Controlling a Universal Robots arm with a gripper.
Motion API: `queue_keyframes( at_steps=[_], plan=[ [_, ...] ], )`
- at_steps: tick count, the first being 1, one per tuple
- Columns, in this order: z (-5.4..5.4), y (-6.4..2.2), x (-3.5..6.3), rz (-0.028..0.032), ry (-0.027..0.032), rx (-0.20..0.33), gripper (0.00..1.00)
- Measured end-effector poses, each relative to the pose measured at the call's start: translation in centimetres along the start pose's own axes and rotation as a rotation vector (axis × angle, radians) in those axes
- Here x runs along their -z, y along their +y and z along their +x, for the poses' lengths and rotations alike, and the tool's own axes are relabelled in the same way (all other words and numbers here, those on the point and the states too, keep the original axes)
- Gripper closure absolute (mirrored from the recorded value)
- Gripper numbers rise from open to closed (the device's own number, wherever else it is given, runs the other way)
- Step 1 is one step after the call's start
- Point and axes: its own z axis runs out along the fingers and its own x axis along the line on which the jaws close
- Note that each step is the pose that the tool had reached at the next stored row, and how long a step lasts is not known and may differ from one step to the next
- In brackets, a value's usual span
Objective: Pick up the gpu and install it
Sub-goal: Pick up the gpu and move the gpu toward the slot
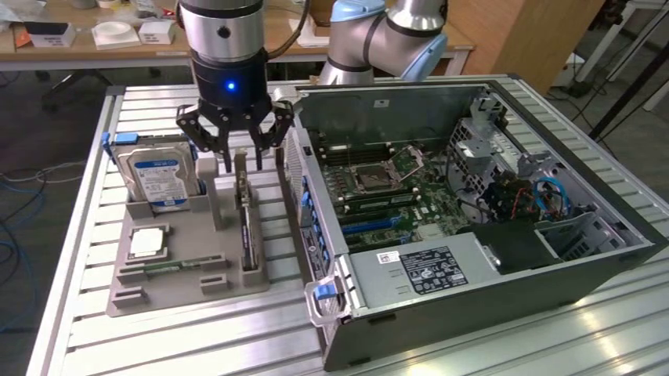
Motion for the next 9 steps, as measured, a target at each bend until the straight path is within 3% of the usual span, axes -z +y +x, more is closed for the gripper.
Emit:
queue_keyframes(
  at_steps=[9],
  plan=[
    [0.02, -0.04, -1.01, 0.0007, -0.0001, 0.0, 0.53]
  ],
)
